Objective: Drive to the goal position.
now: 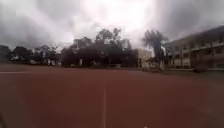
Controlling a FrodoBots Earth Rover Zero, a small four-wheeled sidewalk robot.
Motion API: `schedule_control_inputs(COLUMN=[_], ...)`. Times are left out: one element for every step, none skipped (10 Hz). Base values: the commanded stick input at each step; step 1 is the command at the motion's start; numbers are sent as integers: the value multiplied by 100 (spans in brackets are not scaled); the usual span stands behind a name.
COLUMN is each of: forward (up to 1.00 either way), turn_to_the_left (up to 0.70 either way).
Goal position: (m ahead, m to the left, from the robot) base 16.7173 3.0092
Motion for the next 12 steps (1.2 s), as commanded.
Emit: schedule_control_inputs(forward=[67,67,67,67,67,67,67,67,67,67,67,67], turn_to_the_left=[0,0,0,0,0,0,0,0,0,0,0,0])
